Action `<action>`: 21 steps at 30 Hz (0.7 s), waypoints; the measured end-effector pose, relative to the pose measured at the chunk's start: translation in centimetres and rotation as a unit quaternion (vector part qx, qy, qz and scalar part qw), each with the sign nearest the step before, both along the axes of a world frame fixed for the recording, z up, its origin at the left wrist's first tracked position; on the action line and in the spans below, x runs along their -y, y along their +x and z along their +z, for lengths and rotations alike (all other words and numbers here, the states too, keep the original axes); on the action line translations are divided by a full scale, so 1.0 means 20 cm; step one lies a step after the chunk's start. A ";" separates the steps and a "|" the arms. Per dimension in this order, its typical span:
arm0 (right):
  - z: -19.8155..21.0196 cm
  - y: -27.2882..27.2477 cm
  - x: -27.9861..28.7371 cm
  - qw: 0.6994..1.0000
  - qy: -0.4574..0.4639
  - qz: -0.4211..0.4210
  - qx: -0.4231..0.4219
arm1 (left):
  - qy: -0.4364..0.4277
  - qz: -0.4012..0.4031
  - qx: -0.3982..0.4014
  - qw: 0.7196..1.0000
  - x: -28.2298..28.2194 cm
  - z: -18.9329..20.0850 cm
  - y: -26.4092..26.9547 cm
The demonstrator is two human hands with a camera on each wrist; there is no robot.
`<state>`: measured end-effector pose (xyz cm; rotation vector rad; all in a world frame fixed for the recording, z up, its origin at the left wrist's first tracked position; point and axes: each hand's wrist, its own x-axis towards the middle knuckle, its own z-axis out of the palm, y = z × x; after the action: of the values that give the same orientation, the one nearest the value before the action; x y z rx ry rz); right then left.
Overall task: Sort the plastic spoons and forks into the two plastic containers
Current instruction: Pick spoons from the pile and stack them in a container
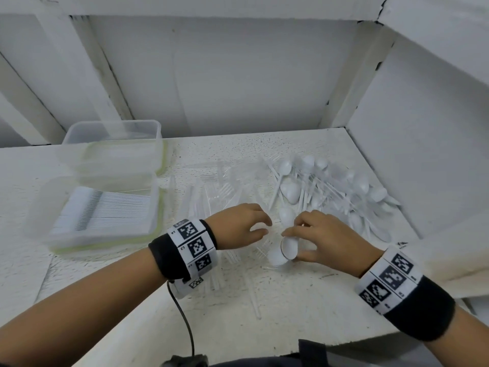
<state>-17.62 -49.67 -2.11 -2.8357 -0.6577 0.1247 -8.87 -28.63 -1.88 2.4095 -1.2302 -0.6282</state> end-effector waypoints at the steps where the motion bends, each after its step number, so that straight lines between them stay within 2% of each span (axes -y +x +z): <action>1: -0.01 0.01 0.00 1.000 -0.004 0.006 0.001 | -0.003 0.005 0.000 1.000 0.00 0.01 0.01; 4: -0.04 0.04 0.00 1.000 0.004 0.002 -0.016 | -0.003 0.018 0.002 1.000 0.00 0.01 0.02; 9: 0.02 0.10 0.00 0.985 0.151 -0.060 -0.064 | -0.007 0.036 0.006 0.999 -0.04 0.01 0.03; 12: 0.10 0.12 0.00 0.948 0.284 -0.135 -0.052 | -0.009 0.024 0.036 0.999 -0.02 0.00 -0.01; 15: 0.15 0.12 -0.01 0.905 0.382 -0.187 -0.020 | -0.038 -0.030 0.067 0.997 0.00 -0.03 -0.07; 18: 0.16 0.12 -0.01 0.890 0.396 -0.221 0.040 | 0.019 -0.094 0.133 0.986 0.04 -0.06 -0.12; 21: 0.13 0.10 -0.01 0.889 0.395 -0.221 0.070 | 0.068 -0.085 0.173 0.979 0.08 -0.07 -0.14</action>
<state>-15.55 -49.44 0.56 -2.1190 -0.0245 -0.3521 -11.59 -30.30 -3.33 2.6252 -1.5941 -0.3552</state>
